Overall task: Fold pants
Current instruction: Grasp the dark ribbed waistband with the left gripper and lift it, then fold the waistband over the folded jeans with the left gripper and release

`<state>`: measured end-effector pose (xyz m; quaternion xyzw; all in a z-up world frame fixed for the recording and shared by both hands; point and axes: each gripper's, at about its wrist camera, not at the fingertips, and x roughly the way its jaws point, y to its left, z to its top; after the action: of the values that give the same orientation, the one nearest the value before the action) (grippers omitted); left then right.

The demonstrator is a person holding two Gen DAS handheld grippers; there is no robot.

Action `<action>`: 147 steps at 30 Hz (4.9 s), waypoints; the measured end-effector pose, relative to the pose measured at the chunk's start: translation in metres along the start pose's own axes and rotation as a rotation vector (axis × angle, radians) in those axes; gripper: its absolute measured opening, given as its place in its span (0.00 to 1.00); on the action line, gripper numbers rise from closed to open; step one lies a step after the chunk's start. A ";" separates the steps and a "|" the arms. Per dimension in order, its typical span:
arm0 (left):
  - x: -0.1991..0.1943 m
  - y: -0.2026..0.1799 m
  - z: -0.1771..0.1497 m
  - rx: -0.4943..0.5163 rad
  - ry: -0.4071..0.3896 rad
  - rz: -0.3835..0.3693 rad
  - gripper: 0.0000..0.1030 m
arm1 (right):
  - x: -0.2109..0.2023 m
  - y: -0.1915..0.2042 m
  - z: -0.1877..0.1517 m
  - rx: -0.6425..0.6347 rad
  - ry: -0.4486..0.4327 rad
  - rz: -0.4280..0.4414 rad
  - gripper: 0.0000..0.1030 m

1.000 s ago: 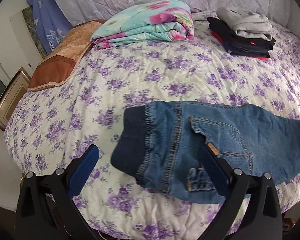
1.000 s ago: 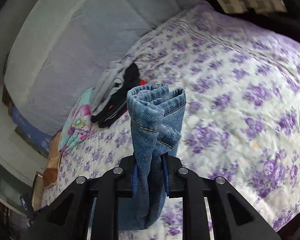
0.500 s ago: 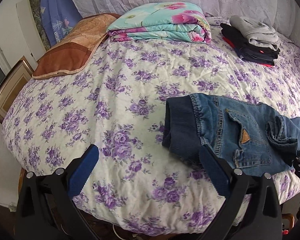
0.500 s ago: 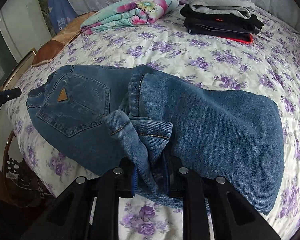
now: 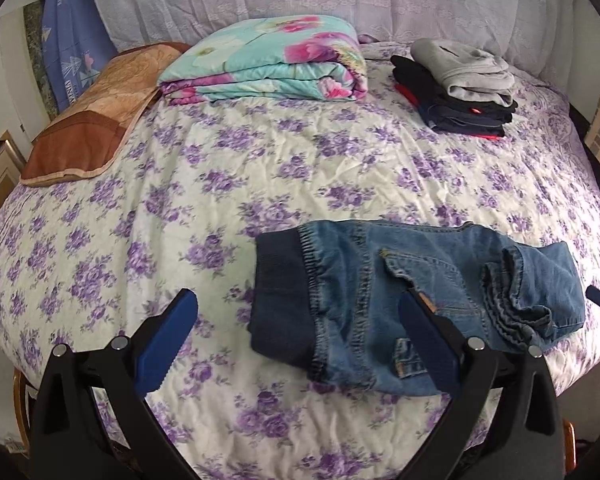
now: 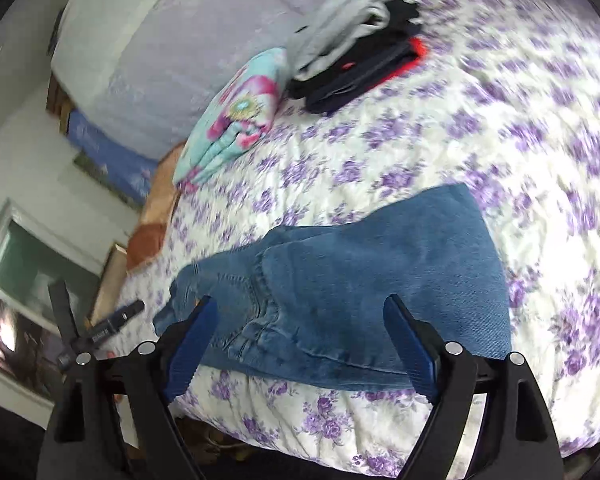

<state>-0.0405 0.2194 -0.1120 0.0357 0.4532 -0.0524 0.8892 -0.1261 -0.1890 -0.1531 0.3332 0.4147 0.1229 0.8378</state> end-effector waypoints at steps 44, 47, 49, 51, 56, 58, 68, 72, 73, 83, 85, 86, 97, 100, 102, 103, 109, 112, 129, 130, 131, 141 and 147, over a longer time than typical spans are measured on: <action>0.065 0.056 -0.094 -0.815 -0.025 -0.356 0.95 | 0.104 0.067 -0.007 -0.365 0.532 0.106 0.91; 0.066 0.054 -0.088 -0.812 -0.053 -0.423 0.94 | 0.102 0.068 -0.011 -0.359 0.528 0.082 0.91; 0.065 0.048 -0.084 -0.803 -0.054 -0.484 0.93 | 0.101 0.069 -0.012 -0.358 0.526 0.069 0.91; 0.063 0.043 -0.083 -0.793 -0.056 -0.497 0.93 | 0.104 0.071 -0.011 -0.359 0.527 0.060 0.91; 0.073 0.050 -0.092 -0.853 -0.024 -0.551 0.81 | 0.110 0.078 -0.008 -0.356 0.516 0.076 0.91; 0.069 0.052 -0.097 -0.868 -0.034 -0.578 0.80 | 0.111 0.081 -0.008 -0.363 0.520 0.082 0.91; 0.085 0.037 -0.076 -0.844 0.008 -0.537 0.66 | 0.111 0.095 -0.002 -0.417 0.492 0.094 0.91; 0.085 0.048 -0.085 -0.866 0.034 -0.532 0.34 | 0.106 0.097 -0.003 -0.446 0.481 0.092 0.91; 0.084 0.046 -0.084 -0.856 0.035 -0.520 0.33 | 0.106 0.097 -0.003 -0.449 0.480 0.099 0.91; 0.050 0.017 -0.051 -0.659 -0.028 -0.360 0.26 | 0.142 0.092 -0.011 -0.355 0.511 0.246 0.96; 0.044 0.010 -0.046 -0.611 -0.036 -0.352 0.25 | 0.160 0.075 -0.021 -0.336 0.563 0.215 0.96; 0.039 0.005 -0.043 -0.580 -0.048 -0.333 0.25 | 0.157 0.076 -0.021 -0.355 0.548 0.229 0.96; -0.006 -0.061 -0.009 -0.208 -0.178 -0.264 0.25 | 0.057 -0.006 0.045 -0.082 0.280 0.198 0.96; -0.024 -0.096 -0.001 -0.065 -0.220 -0.296 0.24 | 0.036 -0.041 0.047 0.025 0.215 0.195 0.96; -0.034 -0.132 0.003 0.069 -0.241 -0.326 0.24 | 0.023 -0.059 0.046 0.082 0.182 0.198 0.96; -0.037 -0.153 0.004 0.145 -0.244 -0.340 0.24 | 0.017 -0.068 0.045 0.108 0.165 0.197 0.96; -0.018 -0.271 -0.027 0.562 -0.111 -0.422 0.24 | -0.016 -0.111 0.041 0.196 0.080 0.207 0.96; 0.018 -0.319 -0.056 0.739 0.027 -0.362 0.28 | -0.032 -0.130 0.038 0.240 0.030 0.218 0.96; -0.009 -0.365 -0.054 0.827 0.150 -0.108 0.35 | -0.071 -0.083 0.084 0.130 -0.096 0.443 0.96; -0.008 -0.362 -0.053 0.830 0.165 -0.104 0.35 | -0.070 -0.079 0.087 0.123 -0.090 0.453 0.96; -0.009 -0.357 -0.052 0.818 0.170 -0.120 0.35 | -0.069 -0.076 0.088 0.118 -0.085 0.456 0.96; -0.030 -0.327 -0.041 0.718 0.207 -0.212 0.42 | -0.063 -0.044 0.085 0.061 -0.032 0.493 0.96; -0.039 -0.332 -0.027 0.591 0.162 -0.427 0.93 | -0.061 -0.037 0.087 0.047 -0.028 0.489 0.96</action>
<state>-0.1264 -0.1042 -0.1019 0.1996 0.4848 -0.3621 0.7707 -0.0995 -0.2858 -0.1027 0.4446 0.3129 0.3079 0.7807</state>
